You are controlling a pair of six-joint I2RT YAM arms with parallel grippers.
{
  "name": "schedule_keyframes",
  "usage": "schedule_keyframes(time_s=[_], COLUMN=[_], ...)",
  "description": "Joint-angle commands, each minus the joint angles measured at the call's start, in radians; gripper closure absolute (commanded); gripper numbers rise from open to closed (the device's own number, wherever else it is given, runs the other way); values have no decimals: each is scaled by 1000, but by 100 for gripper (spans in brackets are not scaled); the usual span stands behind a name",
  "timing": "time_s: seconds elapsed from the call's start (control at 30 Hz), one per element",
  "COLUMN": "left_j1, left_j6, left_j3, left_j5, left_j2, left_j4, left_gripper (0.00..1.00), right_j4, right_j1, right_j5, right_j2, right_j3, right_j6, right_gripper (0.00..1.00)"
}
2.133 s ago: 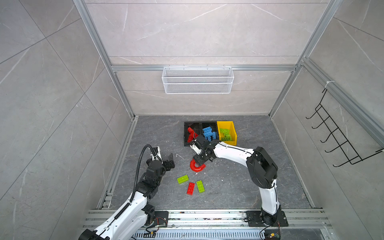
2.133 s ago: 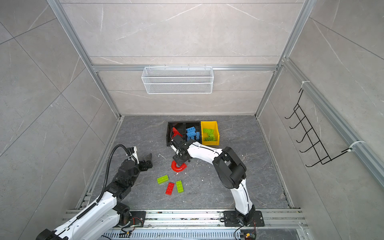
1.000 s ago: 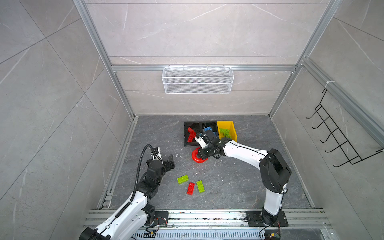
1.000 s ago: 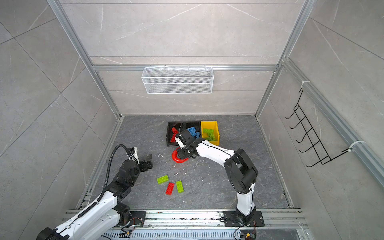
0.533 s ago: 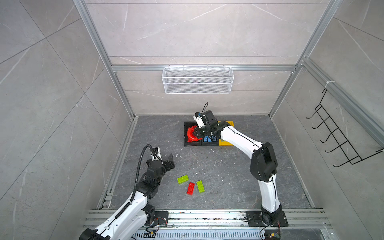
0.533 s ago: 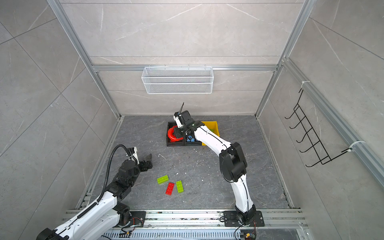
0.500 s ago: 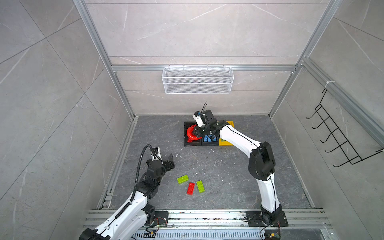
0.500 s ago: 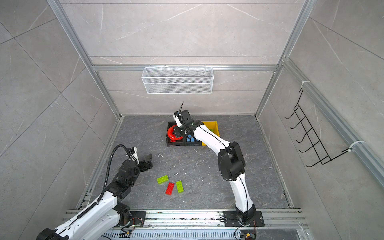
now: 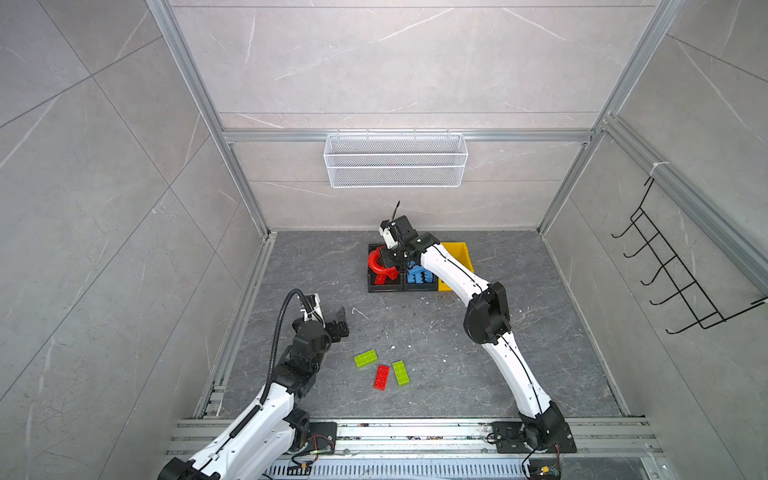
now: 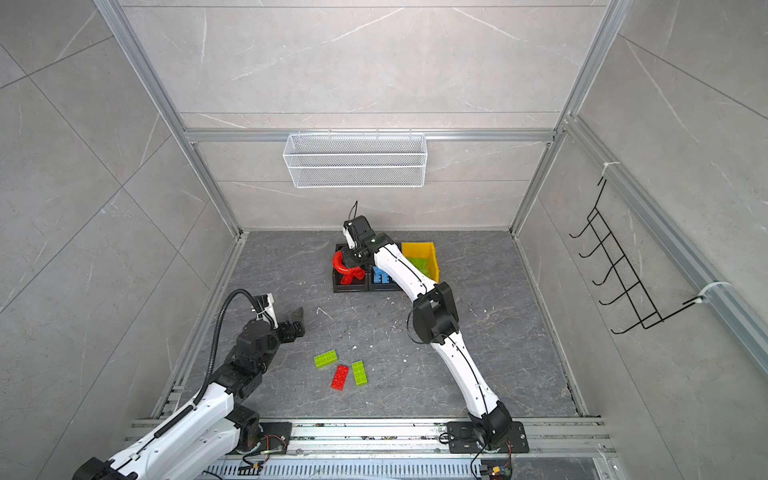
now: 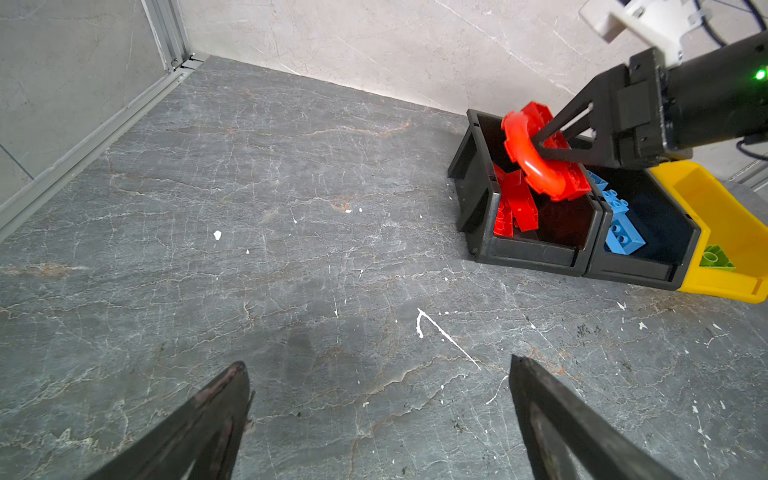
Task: Sort the legos into containers by color
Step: 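Open the right gripper to drop the red arch into the bin, then move the right gripper down to the last loose red brick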
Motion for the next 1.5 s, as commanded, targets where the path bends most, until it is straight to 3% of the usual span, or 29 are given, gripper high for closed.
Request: schedule_keyframes(time_s=[0.0,0.13,0.23,0.6,0.73,0.87,1.13,1.33,1.47], left_j1=[5,5,5,6,8,10,11,13,13], left_j6=[-12,-12,-13,-17,-17,-15,-18,-19,-16], left_j3=[0,-1,-2,-7,-7,-20,-23,-12,-14], left_j5=[-15,-15,-15,-20,-25,-44,-42,-47,-49], left_j2=[-17,-22,-24,-72,-91,-101,-115,-95,-104], left_j4=[7,7,7,-19,-30,-24,-30,-36,-35], left_gripper=[1,1,1,1,1,1,1,1,1], right_j4=[-51,-27,22,334,310,304,298,436,435], right_j1=[-5,-6,-5,30,143,308,588,628,641], right_j5=[12,20,11,37,90,87,135,80,73], right_j2=[7,-63,-151,-757,-945,-1074,-1011,-909,-837], right_j3=[27,-43,-151,-956,-1171,-1350,-1440,-1471,-1446], right_j6=[5,2,0,11,7,153,418,491,484], right_gripper=[49,36,33,29,25,30,36,34,32])
